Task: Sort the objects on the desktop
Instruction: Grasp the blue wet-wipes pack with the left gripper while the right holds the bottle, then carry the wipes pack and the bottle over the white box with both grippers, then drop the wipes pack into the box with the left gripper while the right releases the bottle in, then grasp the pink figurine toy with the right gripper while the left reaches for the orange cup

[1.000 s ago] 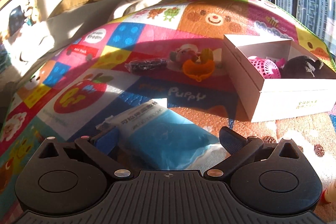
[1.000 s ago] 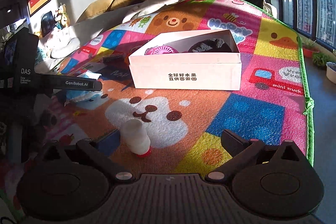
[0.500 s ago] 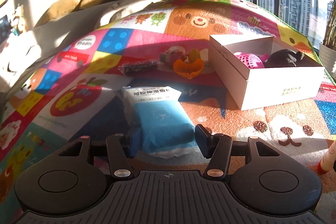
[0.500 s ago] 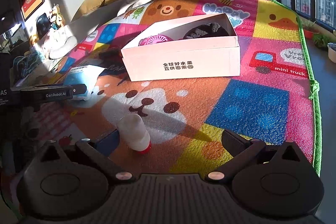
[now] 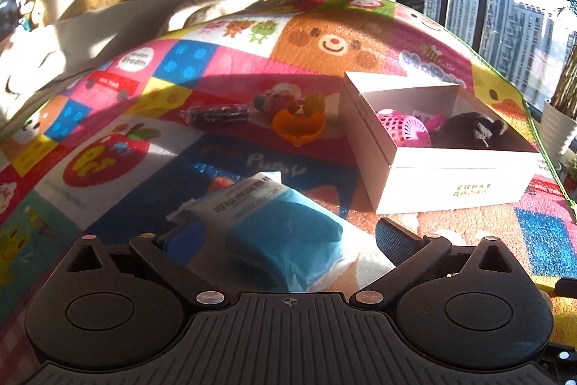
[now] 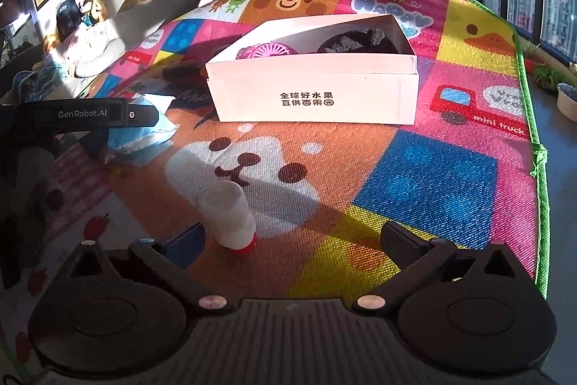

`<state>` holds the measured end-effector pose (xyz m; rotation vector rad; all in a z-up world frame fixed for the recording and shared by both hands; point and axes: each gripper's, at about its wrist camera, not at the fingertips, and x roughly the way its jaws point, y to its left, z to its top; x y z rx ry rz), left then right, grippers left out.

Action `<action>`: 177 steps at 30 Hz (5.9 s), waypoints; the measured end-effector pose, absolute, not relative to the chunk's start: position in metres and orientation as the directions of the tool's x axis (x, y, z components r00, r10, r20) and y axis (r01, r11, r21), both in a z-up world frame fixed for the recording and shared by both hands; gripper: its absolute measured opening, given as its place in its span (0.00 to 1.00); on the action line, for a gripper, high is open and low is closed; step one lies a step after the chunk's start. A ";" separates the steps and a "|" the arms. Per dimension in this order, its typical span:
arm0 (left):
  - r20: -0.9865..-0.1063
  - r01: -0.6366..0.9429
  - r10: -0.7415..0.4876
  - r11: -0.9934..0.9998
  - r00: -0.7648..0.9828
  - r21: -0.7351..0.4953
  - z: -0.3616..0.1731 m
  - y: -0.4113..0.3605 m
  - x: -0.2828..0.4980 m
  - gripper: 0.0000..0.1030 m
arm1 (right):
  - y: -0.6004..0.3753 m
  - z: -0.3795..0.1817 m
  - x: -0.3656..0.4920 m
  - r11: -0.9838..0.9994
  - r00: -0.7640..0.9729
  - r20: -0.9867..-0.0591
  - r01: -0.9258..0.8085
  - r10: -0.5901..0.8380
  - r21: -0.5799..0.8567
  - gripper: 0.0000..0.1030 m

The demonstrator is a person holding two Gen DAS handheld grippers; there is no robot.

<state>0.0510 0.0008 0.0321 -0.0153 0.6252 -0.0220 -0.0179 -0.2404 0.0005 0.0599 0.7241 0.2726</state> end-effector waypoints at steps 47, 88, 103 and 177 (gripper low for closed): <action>-0.609 0.224 -0.261 0.965 0.749 -0.138 0.004 0.008 -0.031 1.00 | -0.214 0.013 -0.041 0.963 0.780 -0.591 -0.269 0.205 -0.020 0.45; -0.422 0.343 -0.257 0.929 0.869 0.141 0.090 -0.050 -0.059 0.59 | -0.246 0.109 -0.077 0.969 0.862 -0.462 -0.247 0.210 -0.020 0.25; -0.391 0.531 -0.395 0.773 0.831 0.349 0.130 -0.118 0.139 0.61 | -0.315 0.169 0.076 0.983 0.887 -0.430 -0.123 0.171 0.136 0.25; -0.452 -0.038 -0.132 0.937 0.882 -0.347 0.013 0.101 0.074 1.00 | -0.018 0.036 0.276 0.887 0.532 -0.839 -0.435 0.112 -0.157 0.56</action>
